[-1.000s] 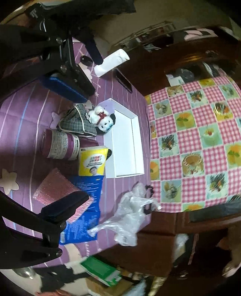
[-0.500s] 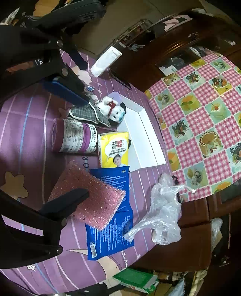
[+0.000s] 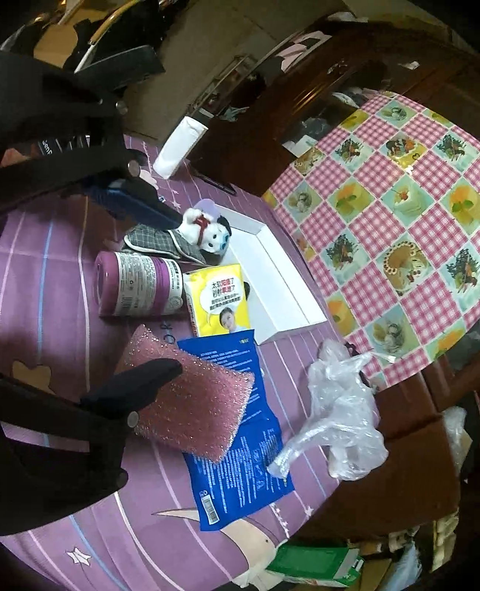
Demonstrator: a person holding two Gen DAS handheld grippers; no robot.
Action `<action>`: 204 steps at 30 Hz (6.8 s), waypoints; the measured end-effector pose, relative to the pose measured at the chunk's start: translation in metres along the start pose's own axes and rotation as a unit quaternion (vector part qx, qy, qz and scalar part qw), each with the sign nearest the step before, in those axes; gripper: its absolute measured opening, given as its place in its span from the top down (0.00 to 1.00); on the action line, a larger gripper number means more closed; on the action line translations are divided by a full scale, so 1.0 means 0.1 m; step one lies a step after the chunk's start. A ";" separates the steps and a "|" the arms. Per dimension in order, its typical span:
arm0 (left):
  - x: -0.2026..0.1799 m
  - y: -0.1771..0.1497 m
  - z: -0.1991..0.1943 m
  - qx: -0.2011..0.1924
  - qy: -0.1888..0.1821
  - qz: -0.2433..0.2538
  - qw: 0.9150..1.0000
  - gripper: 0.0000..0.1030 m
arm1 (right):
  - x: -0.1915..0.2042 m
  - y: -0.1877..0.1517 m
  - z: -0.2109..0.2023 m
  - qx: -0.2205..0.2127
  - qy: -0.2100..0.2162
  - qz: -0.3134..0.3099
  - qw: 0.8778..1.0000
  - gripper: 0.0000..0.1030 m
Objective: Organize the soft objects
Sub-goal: 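Move the right tool toward the pink glittery scrub sponge, then grasp the pink sponge with the right tool and lift it, then grasp the green plaid cloth with the left tool while the right tool holds the sponge, then lower the plaid cloth into the white box with the left tool while the right tool lowers the sponge in, then open both tools and withdraw them from the white box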
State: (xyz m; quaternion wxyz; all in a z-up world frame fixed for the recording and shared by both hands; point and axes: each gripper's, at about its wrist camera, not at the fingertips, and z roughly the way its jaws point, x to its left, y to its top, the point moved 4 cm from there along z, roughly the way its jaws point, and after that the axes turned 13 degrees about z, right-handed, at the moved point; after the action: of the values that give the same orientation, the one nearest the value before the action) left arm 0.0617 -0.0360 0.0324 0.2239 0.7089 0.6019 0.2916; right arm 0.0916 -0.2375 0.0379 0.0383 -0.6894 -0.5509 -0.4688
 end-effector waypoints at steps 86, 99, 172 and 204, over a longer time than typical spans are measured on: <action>0.09 -0.03 0.55 0.024 -0.176 -0.108 0.978 0.83 | -0.05 -0.05 0.14 -0.014 -0.077 -0.027 0.997 0.31; 0.27 0.00 0.20 -0.024 -0.145 -0.111 0.983 0.86 | 0.02 -0.10 0.09 -0.020 -0.063 -0.042 0.997 0.31; 1.34 1.09 1.32 -0.036 -0.054 -0.140 0.988 0.20 | 0.54 1.33 2.31 0.128 -0.125 -0.069 0.981 0.04; 0.65 -0.06 0.03 -0.052 0.047 -0.110 0.991 0.20 | 0.18 -0.02 0.67 -0.065 -0.089 -0.159 0.981 0.05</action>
State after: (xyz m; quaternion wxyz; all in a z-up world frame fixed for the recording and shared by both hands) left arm 0.0660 0.0295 0.0355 0.2625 0.6113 0.6702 0.3289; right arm 0.1294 -0.1855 0.0117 -0.1309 -0.6330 -0.6232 -0.4402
